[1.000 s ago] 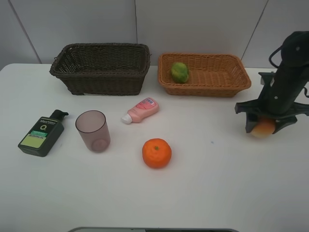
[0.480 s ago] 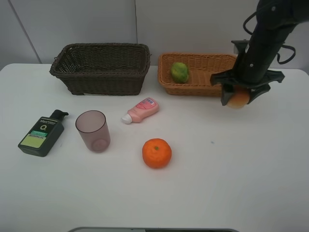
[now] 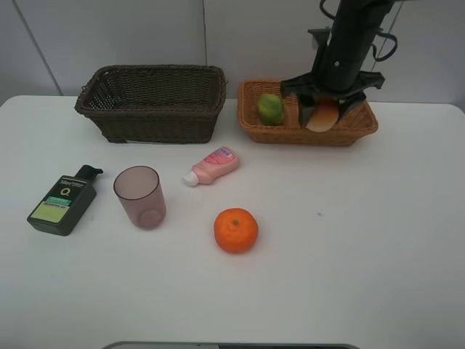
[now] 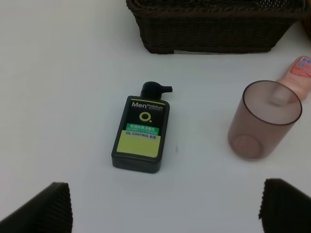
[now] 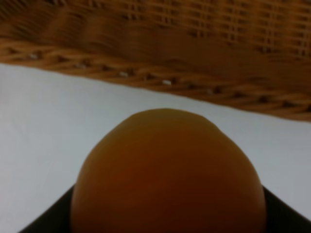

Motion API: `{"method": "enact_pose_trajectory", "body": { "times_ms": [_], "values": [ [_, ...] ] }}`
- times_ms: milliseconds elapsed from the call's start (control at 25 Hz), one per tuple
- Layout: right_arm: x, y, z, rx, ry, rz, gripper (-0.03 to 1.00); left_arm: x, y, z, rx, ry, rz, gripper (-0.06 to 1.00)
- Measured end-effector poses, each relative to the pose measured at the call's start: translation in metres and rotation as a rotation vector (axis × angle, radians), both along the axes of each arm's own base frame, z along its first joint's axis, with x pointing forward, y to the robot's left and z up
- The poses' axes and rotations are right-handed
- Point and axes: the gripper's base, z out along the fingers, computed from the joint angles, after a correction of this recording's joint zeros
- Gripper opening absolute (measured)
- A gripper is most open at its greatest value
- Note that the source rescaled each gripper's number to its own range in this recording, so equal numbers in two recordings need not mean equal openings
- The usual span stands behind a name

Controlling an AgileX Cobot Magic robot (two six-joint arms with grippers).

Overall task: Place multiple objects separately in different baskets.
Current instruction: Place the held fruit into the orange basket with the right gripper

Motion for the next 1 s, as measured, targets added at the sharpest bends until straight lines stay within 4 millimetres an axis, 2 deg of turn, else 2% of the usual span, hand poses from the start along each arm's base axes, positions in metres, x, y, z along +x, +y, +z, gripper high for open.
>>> {"method": "enact_pose_trajectory", "body": {
  "times_ms": [240,520,800,1000],
  "values": [
    [0.026,0.001,-0.005,-0.030,-0.084,0.016,0.00,0.000,0.000,0.000,0.000,0.000,0.000,0.99],
    [0.052,-0.015,-0.025,-0.021,-0.194,0.009,0.00,0.000,0.000,0.000,0.000,0.000,0.000,0.99],
    [0.066,-0.021,-0.057,0.002,-0.215,-0.042,0.00,0.000,0.000,0.000,0.000,0.000,0.000,0.99],
    [0.070,-0.023,-0.070,-0.014,-0.211,-0.037,0.00,0.000,0.000,0.000,0.000,0.000,0.000,0.99]
  ]
}}
